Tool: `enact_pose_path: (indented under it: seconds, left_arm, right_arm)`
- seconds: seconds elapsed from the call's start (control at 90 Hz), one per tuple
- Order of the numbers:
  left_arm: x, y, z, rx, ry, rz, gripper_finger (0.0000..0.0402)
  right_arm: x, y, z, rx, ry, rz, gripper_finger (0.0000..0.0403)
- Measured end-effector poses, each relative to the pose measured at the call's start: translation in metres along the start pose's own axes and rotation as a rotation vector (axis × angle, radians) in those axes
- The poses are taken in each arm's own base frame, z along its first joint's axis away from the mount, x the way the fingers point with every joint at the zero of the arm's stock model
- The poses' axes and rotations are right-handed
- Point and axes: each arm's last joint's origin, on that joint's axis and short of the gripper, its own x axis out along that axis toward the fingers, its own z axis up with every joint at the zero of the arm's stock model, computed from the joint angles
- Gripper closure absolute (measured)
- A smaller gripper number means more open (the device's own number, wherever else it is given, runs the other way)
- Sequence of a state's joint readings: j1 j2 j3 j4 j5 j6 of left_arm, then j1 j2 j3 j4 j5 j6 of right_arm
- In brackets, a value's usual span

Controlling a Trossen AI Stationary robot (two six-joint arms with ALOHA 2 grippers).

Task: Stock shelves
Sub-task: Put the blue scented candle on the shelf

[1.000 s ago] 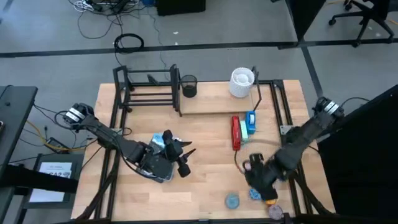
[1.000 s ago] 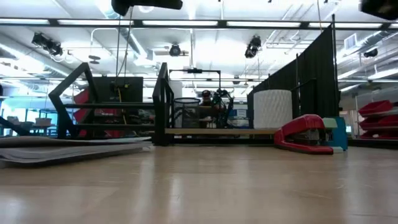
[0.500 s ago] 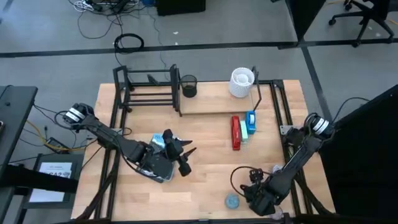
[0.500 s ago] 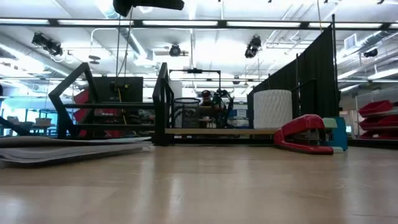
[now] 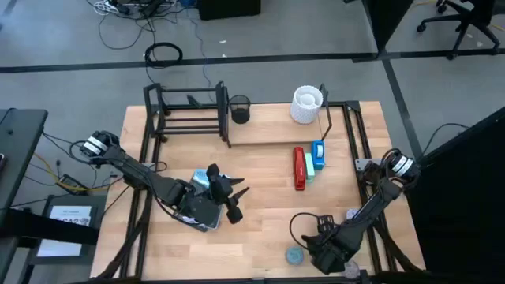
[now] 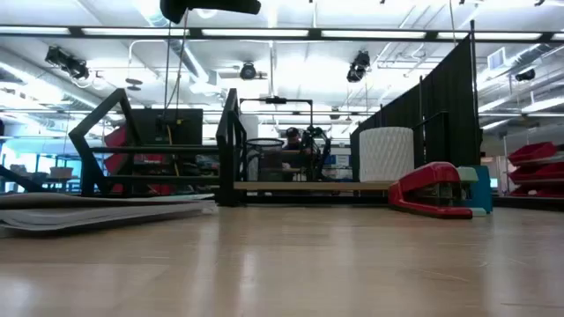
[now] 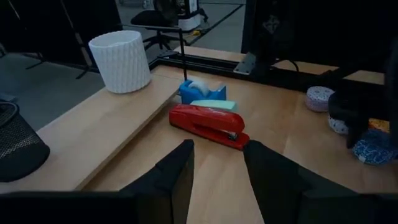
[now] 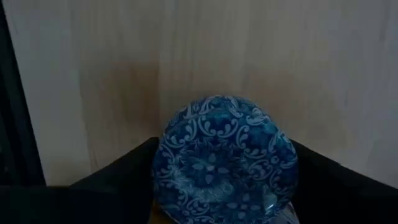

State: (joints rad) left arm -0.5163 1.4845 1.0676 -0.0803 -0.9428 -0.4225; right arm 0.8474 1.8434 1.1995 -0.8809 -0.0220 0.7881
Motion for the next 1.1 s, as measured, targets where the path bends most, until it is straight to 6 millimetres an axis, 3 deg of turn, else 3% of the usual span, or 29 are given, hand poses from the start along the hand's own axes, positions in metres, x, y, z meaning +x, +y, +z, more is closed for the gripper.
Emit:
enact_pose_path:
  seconds: [0.178,0.311,0.456,0.633,0.867,1.1]
  left_arm:
    - [-0.002,-0.001,0.0,0.041,0.0,-0.004,0.0275]
    - [-0.013,-0.001,0.015,0.065,-0.021,-0.031,0.0275]
    - [-0.025,0.004,0.029,0.063,-0.051,-0.052,0.0275]
    - [-0.028,0.006,0.031,0.066,-0.06,-0.033,0.0275]
    - [-0.028,0.008,0.03,0.081,-0.053,-0.01,0.0275]
    - [-0.028,0.008,0.03,0.08,-0.058,0.003,0.0275]
  right_arm:
    - [-0.037,-0.026,0.018,0.013,-0.053,0.046,0.0147]
    - [-0.083,-0.066,0.04,0.01,-0.171,0.045,0.0147]
    - [-0.127,-0.135,0.075,0.04,-0.346,-0.015,0.0147]
    - [-0.156,-0.237,0.106,0.109,-0.492,-0.124,0.0147]
    - [-0.164,-0.359,0.113,0.307,-0.552,-0.18,0.0147]
    - [-0.124,-0.427,0.132,0.356,-0.469,-0.157,0.0147]
